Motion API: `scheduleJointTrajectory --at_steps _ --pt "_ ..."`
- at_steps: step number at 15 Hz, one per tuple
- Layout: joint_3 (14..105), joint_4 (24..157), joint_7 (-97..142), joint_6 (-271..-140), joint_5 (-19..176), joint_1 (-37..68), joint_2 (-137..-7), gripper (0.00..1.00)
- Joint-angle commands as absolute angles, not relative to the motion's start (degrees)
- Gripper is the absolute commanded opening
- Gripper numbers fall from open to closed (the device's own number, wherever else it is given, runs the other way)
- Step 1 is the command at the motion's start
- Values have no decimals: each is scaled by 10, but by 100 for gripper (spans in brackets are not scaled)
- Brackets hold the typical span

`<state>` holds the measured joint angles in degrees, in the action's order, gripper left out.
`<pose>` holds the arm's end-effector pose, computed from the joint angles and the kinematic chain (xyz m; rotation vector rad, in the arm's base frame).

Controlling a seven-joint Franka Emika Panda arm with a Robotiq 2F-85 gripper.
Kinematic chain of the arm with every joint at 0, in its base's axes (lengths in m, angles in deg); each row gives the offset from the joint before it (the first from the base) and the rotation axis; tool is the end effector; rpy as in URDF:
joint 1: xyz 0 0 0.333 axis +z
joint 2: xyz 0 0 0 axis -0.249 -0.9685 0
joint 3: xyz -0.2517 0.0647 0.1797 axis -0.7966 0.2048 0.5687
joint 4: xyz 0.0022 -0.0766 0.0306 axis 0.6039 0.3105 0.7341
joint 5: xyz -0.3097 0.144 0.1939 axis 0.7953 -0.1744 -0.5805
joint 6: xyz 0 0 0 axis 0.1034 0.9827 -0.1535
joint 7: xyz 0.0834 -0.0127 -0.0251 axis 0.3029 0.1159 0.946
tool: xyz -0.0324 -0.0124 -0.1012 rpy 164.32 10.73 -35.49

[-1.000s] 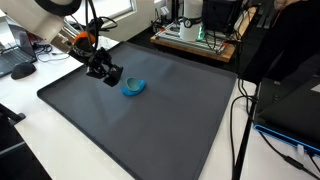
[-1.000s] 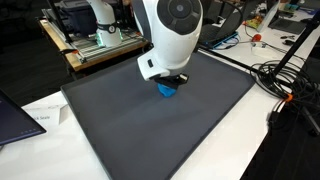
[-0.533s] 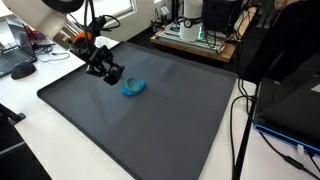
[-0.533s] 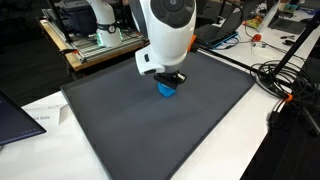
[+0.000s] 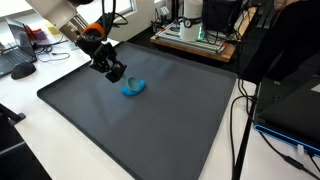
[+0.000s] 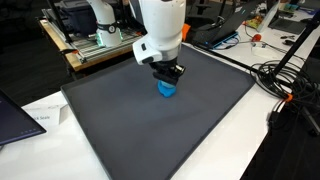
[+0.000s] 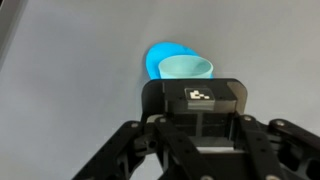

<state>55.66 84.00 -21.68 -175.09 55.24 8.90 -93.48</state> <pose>0.6652 -0.1122 0.2585 -2.4430 1.6755 0.5841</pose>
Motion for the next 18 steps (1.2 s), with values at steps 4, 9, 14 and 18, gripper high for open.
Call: scheduleJointTrajectory --at_steps 4,9,14,18 --pt "551 985 -149 -1917 557 95 -842 22" --pt "555 1047 -125 -1981 553 96 -801 22" --pt "560 1087 -109 -2025 543 93 -775 22" --pt "565 1101 -78 -2053 532 84 -764 22"
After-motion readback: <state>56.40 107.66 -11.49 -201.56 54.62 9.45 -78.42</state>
